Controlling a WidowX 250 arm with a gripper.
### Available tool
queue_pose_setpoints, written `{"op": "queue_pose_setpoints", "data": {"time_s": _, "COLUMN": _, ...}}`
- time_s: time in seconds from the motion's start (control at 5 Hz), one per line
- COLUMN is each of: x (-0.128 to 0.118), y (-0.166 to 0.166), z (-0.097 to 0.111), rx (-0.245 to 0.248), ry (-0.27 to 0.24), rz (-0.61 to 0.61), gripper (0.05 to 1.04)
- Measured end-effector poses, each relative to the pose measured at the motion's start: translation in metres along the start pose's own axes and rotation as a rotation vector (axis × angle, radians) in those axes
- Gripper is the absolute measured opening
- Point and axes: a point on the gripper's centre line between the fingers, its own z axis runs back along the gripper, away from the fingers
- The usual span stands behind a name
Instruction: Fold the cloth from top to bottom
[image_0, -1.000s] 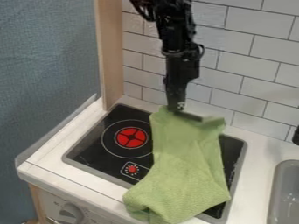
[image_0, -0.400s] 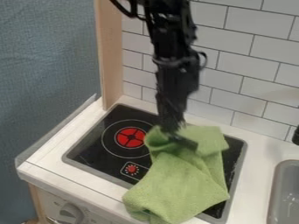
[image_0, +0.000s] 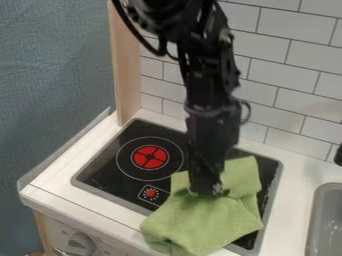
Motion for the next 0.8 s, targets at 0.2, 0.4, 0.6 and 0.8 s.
{"op": "queue_pose_setpoints", "data": {"time_s": 0.2, "x": 0.001, "y": -0.010, "z": -0.008, "rx": -0.007, "ry": 0.006, "rz": -0.019, "gripper": 0.049}}
{"op": "queue_pose_setpoints", "data": {"time_s": 0.4, "x": -0.001, "y": -0.011, "z": -0.019, "rx": -0.022, "ry": 0.034, "rz": -0.018, "gripper": 0.049}}
{"op": "queue_pose_setpoints", "data": {"time_s": 0.6, "x": 0.000, "y": -0.013, "z": -0.019, "rx": -0.031, "ry": 0.030, "rz": -0.019, "gripper": 0.064}}
{"op": "queue_pose_setpoints", "data": {"time_s": 0.8, "x": -0.003, "y": -0.015, "z": -0.018, "rx": -0.049, "ry": 0.044, "rz": -0.019, "gripper": 0.207}}
